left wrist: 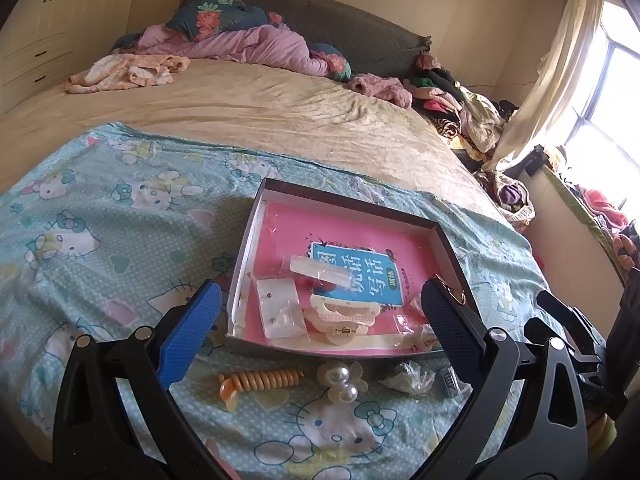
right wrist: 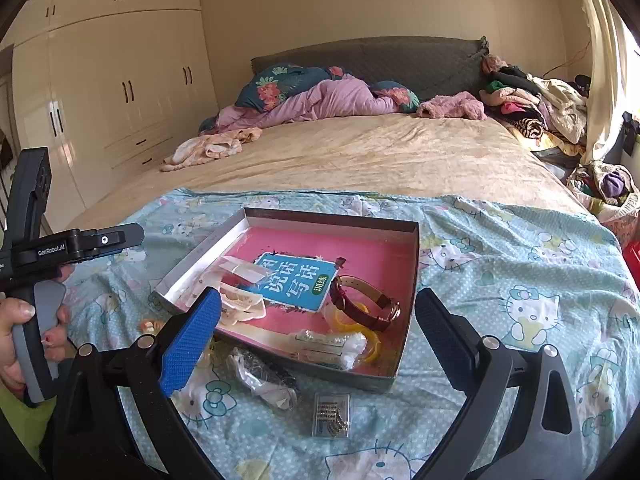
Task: Organize jewelry
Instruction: 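Lift both open tools out of the box toward the remaining items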
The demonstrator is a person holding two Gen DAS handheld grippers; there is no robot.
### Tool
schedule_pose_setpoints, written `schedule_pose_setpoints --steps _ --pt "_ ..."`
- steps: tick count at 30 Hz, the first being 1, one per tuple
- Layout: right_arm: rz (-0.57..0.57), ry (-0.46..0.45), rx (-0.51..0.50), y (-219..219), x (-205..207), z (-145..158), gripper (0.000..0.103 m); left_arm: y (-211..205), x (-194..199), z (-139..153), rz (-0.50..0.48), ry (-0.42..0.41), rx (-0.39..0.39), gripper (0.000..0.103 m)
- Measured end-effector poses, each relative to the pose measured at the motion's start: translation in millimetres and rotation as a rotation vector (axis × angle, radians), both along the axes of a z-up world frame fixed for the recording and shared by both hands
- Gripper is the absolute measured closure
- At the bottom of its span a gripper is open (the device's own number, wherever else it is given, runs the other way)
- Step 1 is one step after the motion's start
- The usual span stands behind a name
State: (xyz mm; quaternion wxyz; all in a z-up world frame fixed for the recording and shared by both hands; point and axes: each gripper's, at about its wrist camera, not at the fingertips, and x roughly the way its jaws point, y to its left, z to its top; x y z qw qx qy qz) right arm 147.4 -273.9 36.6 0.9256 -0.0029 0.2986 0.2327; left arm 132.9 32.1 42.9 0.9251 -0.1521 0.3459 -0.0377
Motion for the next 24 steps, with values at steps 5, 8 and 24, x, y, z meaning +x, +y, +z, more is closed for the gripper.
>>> schedule_pose_setpoints --steps 5,8,24 --pt "0.014 -0.008 -0.002 1 -10 4 0.006 1 -8 2 0.004 0.000 0.012 0.010" --pt "0.025 -0.010 -0.004 2 -16 5 0.006 0 -15 4 0.005 -0.003 0.022 0.010" --pt "0.084 0.021 -0.008 12 -42 -2 0.006 -11 -44 0 -0.014 0.000 0.081 0.010"
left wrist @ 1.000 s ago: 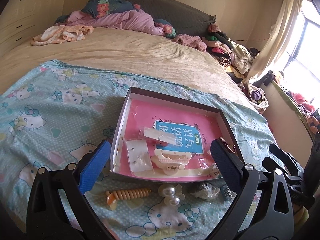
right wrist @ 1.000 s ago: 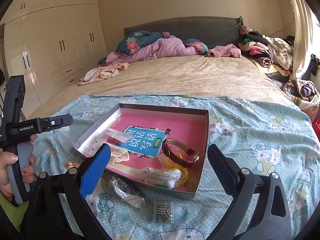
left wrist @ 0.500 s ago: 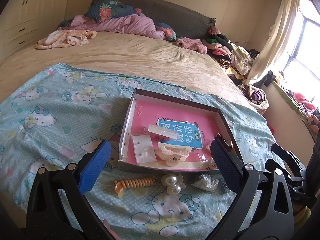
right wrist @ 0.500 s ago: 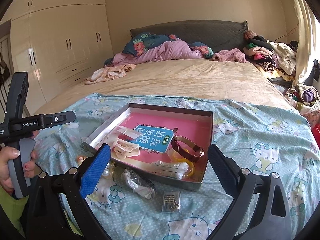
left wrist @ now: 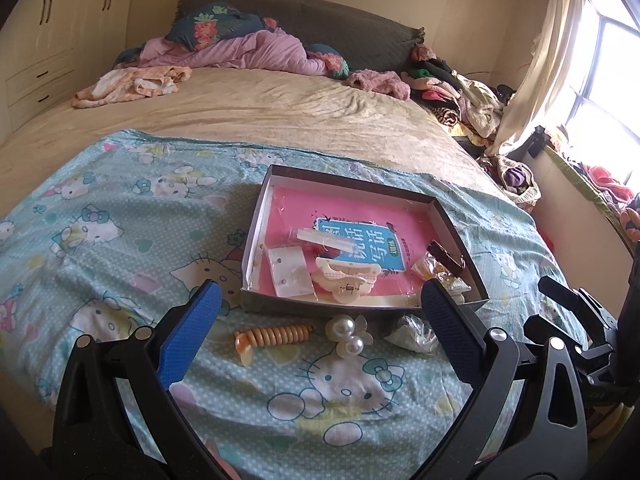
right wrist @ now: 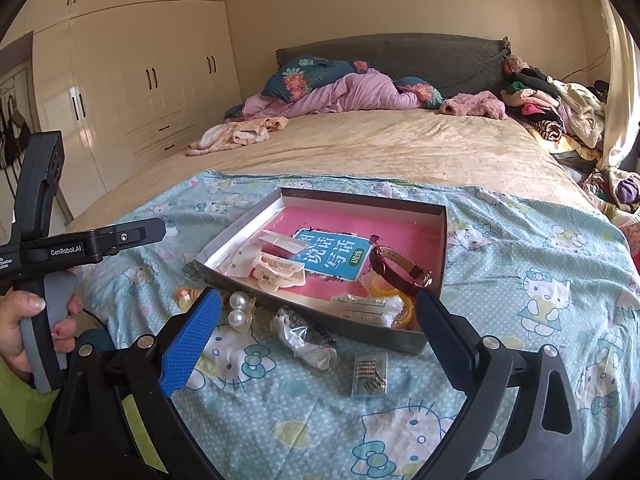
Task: Organize jewelry
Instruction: 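Lift both open tools out of the box toward the remaining items, then grasp the clear plastic bag with the right tool while the left tool grasps the hair tie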
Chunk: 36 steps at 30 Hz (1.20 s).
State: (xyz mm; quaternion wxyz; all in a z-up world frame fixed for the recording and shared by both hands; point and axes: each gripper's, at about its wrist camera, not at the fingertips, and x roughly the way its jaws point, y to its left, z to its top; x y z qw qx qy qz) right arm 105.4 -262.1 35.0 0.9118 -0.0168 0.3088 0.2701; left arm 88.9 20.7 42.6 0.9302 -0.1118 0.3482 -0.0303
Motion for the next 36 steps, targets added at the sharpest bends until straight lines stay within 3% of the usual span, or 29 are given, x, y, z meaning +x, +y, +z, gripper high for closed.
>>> schedule_pose_setpoints --steps 12,36 --pt "0.018 0.030 -0.017 1 -9 -10 0.006 -6 -17 -11 -0.018 0.015 0.026 0.010" --pt "0.078 0.096 -0.062 23 -14 -36 0.006 8 -20 -54 -0.004 0.126 0.056 0.010"
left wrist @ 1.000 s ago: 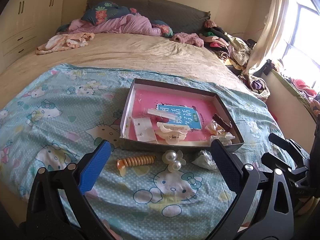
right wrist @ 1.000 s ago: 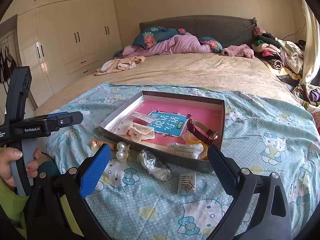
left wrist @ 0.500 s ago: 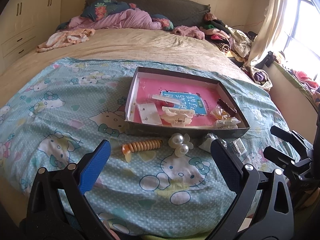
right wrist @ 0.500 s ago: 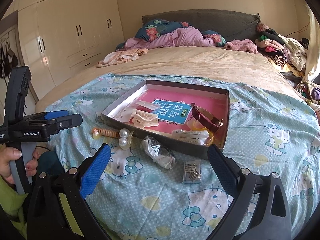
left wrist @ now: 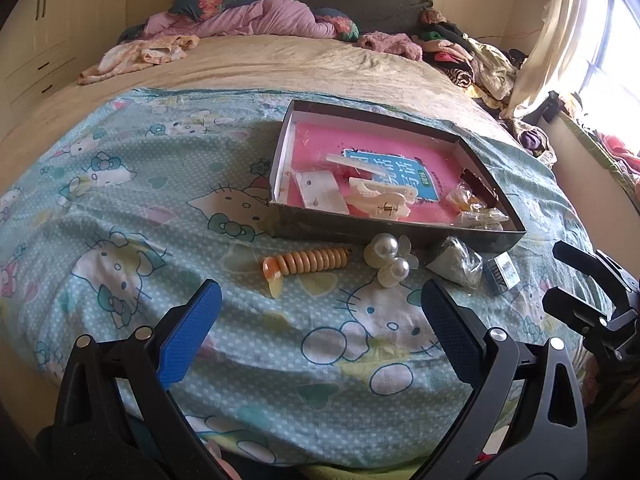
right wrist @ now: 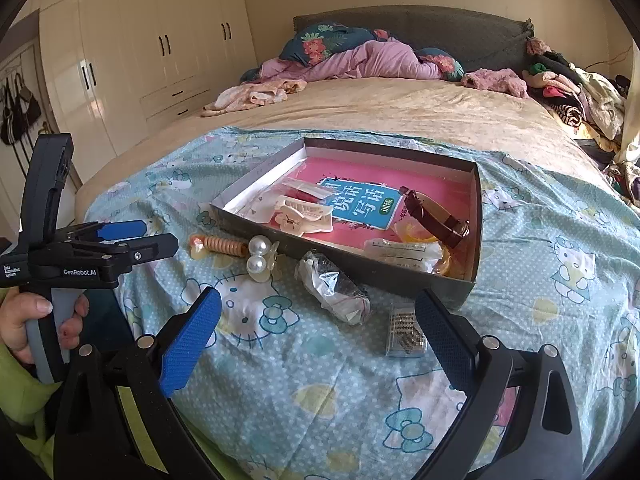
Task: Organize jewelry
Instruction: 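Grasp the clear plastic bag with the right tool while the left tool grasps the hair tie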
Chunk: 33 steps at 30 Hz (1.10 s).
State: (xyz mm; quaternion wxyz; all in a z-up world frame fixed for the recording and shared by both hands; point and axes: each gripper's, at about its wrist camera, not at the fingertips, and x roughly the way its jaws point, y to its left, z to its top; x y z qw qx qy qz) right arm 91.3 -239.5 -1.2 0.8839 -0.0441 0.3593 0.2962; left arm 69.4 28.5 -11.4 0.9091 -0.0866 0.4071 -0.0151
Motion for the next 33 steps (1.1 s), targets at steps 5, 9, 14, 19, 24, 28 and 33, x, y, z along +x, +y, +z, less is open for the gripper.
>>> schedule_pose_setpoints --steps 5,9,14,19,24,28,33 --pt "0.010 0.018 -0.016 7 4 -9 0.006 5 3 -11 0.008 0.022 -0.003 0.010" --pt "0.017 0.033 -0.030 12 9 -17 0.006 9 6 -19 0.012 0.042 -0.004 0.010" --pt "0.024 0.049 -0.060 20 20 -28 0.006 11 10 -28 0.015 0.064 0.019 0.010" --pt "0.038 0.053 -0.089 29 33 -39 0.008 15 15 -33 0.021 0.073 0.019 0.010" --pt "0.059 0.068 -0.130 38 46 -52 0.020 17 21 -36 0.026 0.074 0.016 0.010" --pt "0.069 0.072 -0.158 43 55 -62 0.028 16 26 -38 0.014 0.073 0.010 0.010" --pt "0.102 0.080 -0.188 50 60 -73 0.034 13 36 -43 -0.001 0.080 0.007 0.011"
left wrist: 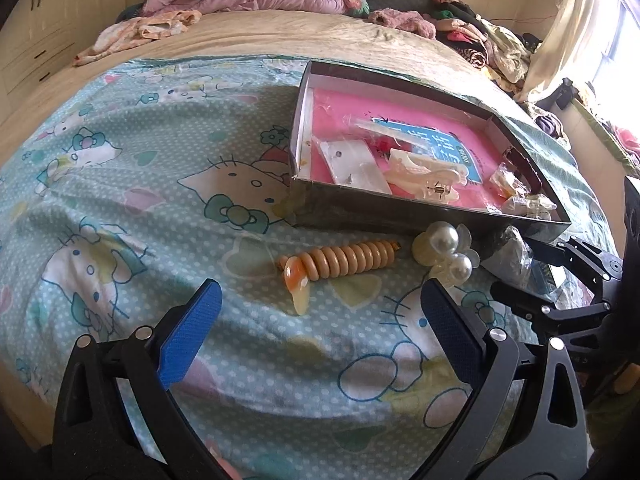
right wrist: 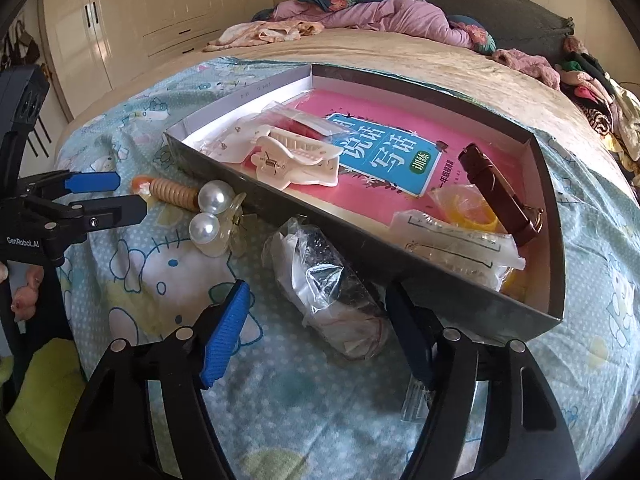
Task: Organize jewelry
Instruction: 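Grasp the clear plastic bag with the right tool while the left tool grasps the hair tie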
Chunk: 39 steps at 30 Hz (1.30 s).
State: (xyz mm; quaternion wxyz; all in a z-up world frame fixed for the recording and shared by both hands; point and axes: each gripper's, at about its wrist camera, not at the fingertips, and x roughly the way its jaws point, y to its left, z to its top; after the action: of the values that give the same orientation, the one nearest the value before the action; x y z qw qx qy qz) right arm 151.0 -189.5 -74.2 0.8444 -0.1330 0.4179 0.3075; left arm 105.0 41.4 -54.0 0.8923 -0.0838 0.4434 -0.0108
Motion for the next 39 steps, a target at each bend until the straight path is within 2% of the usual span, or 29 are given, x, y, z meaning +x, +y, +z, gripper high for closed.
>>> schedule_pose_setpoints --steps 2,3,7,17,21,23,24,25,30,39 --pt "0.012 -0.006 -0.003 1 -1 -3 0.036 0 4 -3 -0.001 0.009 -0.004 0.013" --pt "0.010 -0.008 -0.004 1 -1 -4 0.040 0 6 -5 -0.002 0.013 -0.006 0.013" --pt "0.022 0.002 0.023 1 -2 -4 0.047 -2 15 -9 0.006 0.024 0.002 0.013" --pt "0.080 -0.001 0.014 21 -3 -6 0.048 -7 30 -20 0.017 0.043 0.038 0.013" --pt "0.087 -0.009 0.012 26 0 -10 0.048 -9 31 -21 0.016 0.040 0.057 0.022" --pt "0.091 -0.016 0.012 27 0 -11 0.048 -11 31 -20 0.005 0.035 0.060 0.030" --pt "0.093 -0.020 0.015 27 0 -11 0.049 -12 30 -19 -0.001 0.030 0.061 0.039" --pt "0.095 -0.022 0.018 27 -1 -11 0.050 -12 28 -18 -0.006 0.023 0.059 0.041" --pt "0.102 -0.014 0.051 21 -4 -5 0.065 -6 22 -13 -0.010 0.006 -0.006 0.045" --pt "0.141 -0.008 0.127 11 -25 14 0.071 -5 -1 8 -0.022 -0.046 -0.038 0.046"
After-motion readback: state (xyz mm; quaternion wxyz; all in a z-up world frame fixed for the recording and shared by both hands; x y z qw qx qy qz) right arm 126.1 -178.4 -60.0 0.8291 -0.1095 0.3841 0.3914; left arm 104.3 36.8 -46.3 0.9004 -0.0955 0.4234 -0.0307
